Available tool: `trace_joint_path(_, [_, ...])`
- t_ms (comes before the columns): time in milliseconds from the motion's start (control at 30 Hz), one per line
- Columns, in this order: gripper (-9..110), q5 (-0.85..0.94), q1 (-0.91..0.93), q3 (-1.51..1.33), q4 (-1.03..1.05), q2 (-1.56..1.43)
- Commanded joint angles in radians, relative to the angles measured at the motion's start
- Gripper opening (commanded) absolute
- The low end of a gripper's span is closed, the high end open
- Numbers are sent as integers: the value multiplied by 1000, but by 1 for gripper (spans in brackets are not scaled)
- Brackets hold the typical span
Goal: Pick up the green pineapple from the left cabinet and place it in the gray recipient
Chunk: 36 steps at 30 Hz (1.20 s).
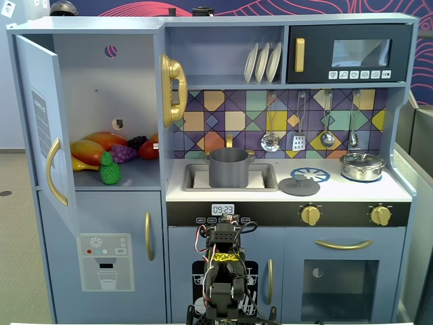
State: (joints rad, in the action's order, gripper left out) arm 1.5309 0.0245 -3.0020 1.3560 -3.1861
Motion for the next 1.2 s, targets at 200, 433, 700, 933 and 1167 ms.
trace_joint_path(200, [0,-12,57,2,173,8])
trace_joint_path(433, [0,26,-20,0,161,8])
trace_joint_path(700, [0,-43,-615,0,-561,-18])
trace_joint_path(933, [7,84,-917,146,-1255,78])
trace_joint_path(1167, [22,126,-925,374,-1362,330])
